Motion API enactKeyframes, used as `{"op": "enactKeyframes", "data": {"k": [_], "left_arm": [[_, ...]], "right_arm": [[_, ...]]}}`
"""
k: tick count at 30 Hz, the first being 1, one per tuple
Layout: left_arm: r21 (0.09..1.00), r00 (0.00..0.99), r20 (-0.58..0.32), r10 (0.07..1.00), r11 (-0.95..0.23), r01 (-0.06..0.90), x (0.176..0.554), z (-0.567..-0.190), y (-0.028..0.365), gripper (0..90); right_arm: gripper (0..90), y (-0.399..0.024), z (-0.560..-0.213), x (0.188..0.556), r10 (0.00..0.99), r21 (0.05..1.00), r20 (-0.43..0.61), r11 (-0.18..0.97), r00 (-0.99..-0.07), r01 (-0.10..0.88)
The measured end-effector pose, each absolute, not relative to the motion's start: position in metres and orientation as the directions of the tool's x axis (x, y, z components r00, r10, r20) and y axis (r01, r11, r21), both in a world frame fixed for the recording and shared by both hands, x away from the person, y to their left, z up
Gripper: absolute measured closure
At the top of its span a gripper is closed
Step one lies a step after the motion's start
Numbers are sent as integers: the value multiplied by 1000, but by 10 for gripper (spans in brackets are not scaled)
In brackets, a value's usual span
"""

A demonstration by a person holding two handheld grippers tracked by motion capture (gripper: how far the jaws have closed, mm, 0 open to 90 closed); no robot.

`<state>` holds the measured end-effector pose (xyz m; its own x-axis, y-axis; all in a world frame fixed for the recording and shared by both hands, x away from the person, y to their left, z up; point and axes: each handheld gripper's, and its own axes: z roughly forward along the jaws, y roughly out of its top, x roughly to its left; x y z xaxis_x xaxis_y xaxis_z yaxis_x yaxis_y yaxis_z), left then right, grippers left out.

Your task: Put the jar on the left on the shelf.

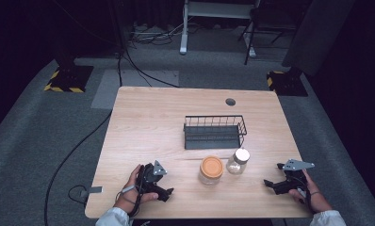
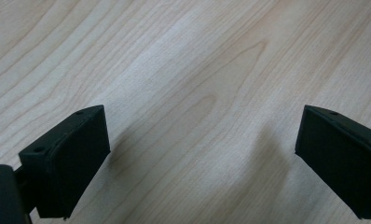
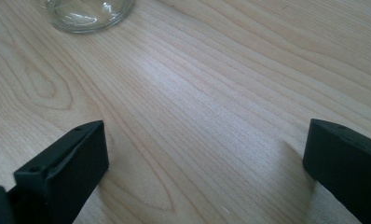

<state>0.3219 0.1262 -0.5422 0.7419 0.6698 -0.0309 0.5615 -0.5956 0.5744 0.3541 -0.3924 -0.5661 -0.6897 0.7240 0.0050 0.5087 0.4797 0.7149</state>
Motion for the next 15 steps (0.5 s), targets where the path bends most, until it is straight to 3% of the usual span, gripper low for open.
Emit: {"op": "enactKeyframes", "data": {"k": [15], "left_arm": [[583,757,-48,652,-597,551,320,-536,118,24]], "right_arm": [[1,-393,-566,355,721,715,5,482,-693,506]]}}
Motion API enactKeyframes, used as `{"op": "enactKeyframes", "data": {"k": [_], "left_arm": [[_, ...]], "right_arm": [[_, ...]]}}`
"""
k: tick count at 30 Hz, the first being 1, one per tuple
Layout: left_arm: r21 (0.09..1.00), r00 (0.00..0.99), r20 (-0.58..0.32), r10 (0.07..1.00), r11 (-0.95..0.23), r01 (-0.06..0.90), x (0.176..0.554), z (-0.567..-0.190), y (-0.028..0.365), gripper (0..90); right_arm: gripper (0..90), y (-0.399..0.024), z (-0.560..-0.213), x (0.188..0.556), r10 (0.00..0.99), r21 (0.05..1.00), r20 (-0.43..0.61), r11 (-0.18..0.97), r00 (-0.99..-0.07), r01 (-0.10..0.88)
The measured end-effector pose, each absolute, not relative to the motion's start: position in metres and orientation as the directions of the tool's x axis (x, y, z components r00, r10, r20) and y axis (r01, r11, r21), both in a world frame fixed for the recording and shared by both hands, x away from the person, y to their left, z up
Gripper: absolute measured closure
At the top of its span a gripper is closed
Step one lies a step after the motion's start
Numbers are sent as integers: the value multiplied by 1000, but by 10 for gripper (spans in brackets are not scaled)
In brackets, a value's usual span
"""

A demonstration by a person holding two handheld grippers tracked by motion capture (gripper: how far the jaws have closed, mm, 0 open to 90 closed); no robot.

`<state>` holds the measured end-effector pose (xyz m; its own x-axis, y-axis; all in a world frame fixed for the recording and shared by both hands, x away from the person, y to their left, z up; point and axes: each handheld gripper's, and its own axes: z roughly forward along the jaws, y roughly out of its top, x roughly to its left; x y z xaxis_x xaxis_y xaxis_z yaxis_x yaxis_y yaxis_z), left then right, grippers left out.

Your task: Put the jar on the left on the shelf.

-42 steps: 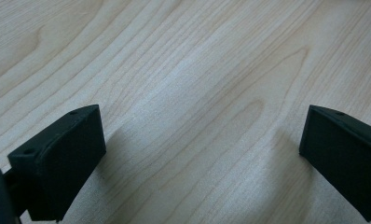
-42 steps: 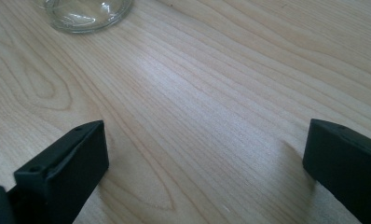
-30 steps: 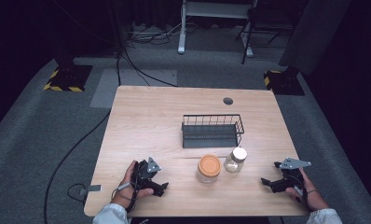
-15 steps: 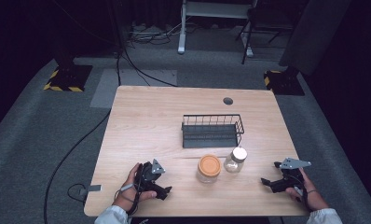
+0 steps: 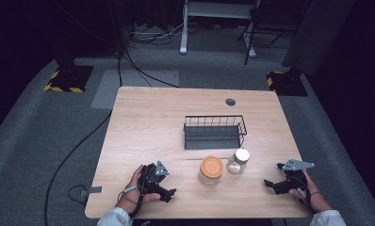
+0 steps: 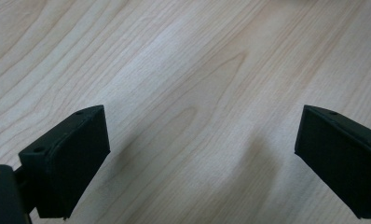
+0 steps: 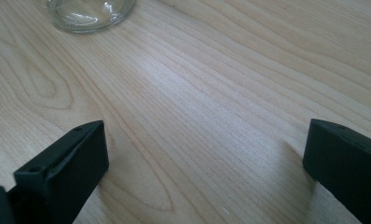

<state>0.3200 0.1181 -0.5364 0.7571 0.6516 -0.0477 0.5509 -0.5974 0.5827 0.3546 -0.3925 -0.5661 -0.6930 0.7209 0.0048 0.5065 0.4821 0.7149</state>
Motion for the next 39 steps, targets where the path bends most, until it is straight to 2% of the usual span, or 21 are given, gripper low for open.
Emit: {"op": "enactKeyframes", "data": {"k": [39], "left_arm": [[602,823,-24,568,-649,466,324,-520,57,28]], "right_arm": [[0,-393,-566,355,718,715,6,484,-696,505]]}}
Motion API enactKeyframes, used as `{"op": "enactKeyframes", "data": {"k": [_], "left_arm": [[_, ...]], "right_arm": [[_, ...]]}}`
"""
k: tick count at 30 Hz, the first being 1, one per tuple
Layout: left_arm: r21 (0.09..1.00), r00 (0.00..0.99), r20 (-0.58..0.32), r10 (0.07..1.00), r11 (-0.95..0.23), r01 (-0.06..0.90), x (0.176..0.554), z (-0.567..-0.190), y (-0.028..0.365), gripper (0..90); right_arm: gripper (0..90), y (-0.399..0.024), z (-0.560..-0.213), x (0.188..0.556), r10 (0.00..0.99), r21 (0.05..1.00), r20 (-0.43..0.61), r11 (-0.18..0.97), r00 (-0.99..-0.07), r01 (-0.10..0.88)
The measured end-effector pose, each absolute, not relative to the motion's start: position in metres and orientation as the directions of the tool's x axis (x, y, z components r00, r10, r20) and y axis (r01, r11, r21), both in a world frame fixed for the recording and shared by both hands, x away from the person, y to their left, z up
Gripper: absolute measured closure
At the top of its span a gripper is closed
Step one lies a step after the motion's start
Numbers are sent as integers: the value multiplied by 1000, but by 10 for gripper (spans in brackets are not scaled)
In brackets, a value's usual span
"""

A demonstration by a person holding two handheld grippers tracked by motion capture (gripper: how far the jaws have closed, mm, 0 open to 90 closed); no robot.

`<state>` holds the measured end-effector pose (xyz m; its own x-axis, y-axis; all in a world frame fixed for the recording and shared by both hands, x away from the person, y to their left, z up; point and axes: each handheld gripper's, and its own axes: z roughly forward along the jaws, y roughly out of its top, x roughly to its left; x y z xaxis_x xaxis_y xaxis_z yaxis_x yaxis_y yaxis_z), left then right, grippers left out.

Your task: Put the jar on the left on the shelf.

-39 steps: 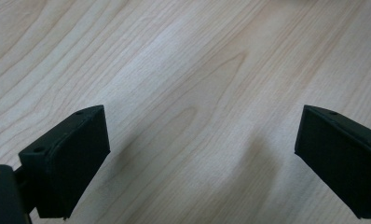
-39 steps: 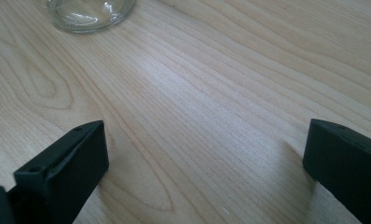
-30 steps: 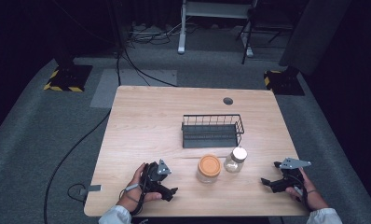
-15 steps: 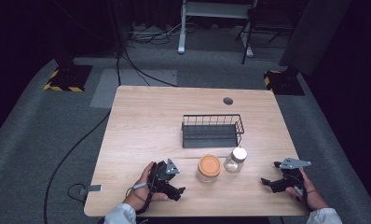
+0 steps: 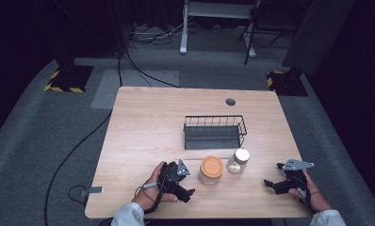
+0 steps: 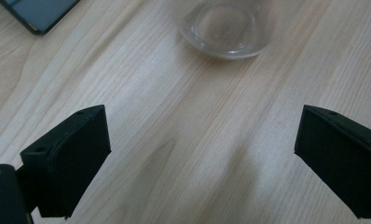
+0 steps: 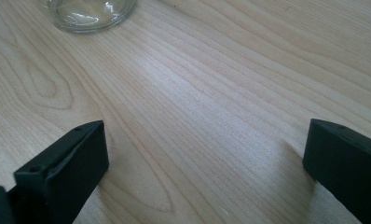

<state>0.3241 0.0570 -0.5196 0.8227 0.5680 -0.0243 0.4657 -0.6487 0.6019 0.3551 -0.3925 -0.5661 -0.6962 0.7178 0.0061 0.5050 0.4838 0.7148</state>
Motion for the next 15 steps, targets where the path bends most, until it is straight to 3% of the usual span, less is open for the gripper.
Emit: {"op": "enactKeyframes", "data": {"k": [15], "left_arm": [[609,842,-23,540,-660,440,329,-515,38,28]], "right_arm": [[1,-393,-566,355,718,715,6,484,-696,505]]}}
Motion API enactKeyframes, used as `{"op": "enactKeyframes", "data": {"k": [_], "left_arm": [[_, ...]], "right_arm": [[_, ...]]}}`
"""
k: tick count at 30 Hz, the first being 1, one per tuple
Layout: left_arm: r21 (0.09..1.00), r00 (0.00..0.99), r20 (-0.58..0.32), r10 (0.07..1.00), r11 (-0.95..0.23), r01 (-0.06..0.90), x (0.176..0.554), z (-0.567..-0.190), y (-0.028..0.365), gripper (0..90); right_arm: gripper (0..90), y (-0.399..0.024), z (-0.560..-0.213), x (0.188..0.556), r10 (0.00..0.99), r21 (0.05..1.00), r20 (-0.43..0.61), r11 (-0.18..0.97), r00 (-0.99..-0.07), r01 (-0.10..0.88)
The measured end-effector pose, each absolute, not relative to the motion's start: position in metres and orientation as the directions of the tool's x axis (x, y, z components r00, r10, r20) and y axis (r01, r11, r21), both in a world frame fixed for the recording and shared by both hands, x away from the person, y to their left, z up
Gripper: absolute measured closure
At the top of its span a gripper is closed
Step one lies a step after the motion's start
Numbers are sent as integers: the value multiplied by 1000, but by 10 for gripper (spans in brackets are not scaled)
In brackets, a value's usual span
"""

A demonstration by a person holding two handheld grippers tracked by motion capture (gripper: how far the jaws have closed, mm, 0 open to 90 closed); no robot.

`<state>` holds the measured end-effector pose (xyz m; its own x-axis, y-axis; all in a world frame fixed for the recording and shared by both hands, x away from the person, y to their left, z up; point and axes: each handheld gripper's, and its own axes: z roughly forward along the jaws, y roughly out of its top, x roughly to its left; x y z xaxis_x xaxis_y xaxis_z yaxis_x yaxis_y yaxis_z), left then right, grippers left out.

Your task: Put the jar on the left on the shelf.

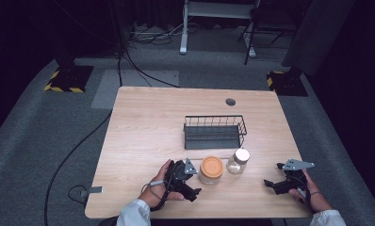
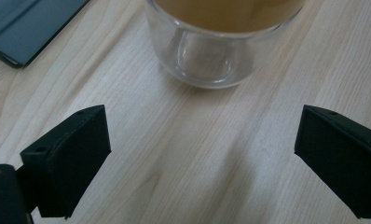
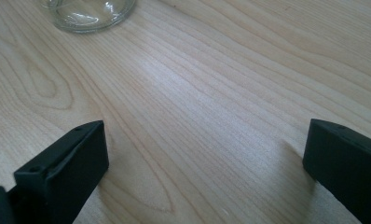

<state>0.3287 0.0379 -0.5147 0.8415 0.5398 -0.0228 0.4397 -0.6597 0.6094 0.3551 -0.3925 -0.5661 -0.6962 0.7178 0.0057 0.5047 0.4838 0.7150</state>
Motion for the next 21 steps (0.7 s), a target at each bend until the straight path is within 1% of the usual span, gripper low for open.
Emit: {"op": "enactKeyframes", "data": {"k": [13,21], "left_arm": [[616,857,-14,515,-670,413,339,-510,17,27],[619,859,-21,511,-668,413,346,-512,6,26]], "right_arm": [[0,-393,-566,355,718,715,6,484,-696,505],[0,-393,-566,355,718,715,6,484,-696,505]]}}
